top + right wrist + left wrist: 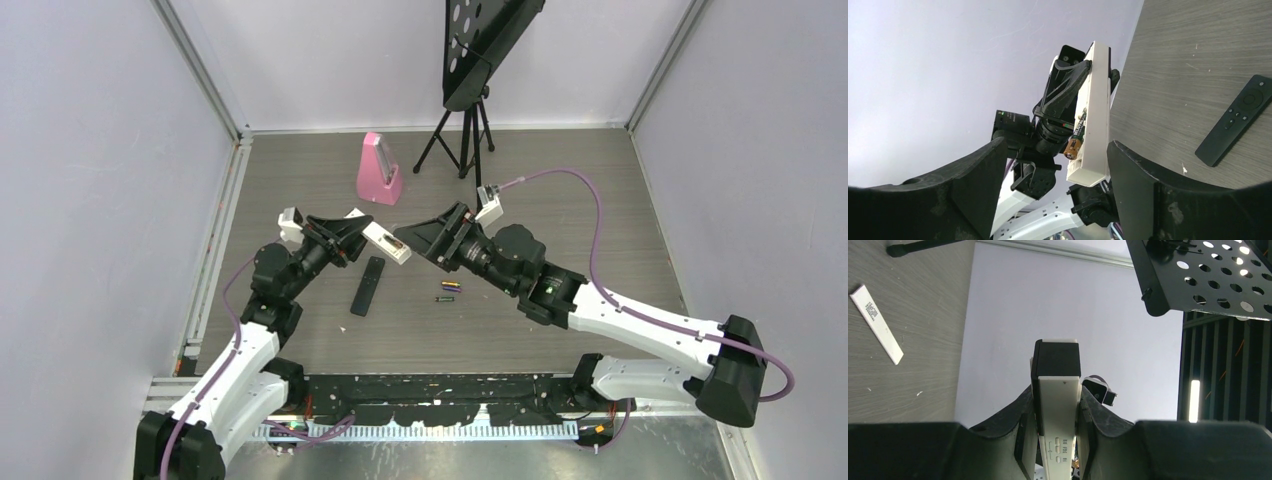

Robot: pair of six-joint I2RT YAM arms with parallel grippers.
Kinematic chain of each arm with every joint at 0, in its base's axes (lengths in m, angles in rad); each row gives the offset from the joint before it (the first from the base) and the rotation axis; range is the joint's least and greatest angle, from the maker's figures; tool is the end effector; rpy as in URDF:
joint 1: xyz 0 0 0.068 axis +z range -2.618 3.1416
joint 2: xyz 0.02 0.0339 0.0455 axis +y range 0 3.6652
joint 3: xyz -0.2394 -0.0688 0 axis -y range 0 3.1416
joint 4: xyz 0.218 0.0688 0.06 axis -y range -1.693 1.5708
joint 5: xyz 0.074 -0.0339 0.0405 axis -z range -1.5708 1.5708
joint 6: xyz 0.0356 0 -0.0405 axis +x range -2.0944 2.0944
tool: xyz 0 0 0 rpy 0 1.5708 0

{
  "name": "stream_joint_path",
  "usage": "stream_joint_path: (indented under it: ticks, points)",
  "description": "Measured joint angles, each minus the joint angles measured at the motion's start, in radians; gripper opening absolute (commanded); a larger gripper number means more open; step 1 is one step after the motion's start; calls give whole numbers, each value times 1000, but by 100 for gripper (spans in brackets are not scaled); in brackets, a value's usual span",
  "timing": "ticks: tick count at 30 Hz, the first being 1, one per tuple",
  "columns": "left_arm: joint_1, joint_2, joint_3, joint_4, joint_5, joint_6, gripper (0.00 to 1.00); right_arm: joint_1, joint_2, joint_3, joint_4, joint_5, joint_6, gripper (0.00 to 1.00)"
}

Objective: Load the batteries into the remote control

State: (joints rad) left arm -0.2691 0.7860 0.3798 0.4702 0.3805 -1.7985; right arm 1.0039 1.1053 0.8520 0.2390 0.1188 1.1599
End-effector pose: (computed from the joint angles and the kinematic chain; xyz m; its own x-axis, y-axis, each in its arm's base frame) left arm 0.1716 -0.0610 0.2587 -0.6025 -0.7721 0.2021 -0.0763 -0.1964 -0.9776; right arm 0.1367 0.2069 0.3293 -0.7126 0.5757 -0.4009 -0.3021 0.2640 0.9160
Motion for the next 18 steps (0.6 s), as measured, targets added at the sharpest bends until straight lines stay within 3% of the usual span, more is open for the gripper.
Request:
stream_joint_path:
  ticks: [5,18]
  points:
    - [0,0,0,-20,0,0,0,0,14,-15,16,-13,17,65]
    - [0,8,0,-14,1,-1,0,-5,34,-46,50,-11,81,57]
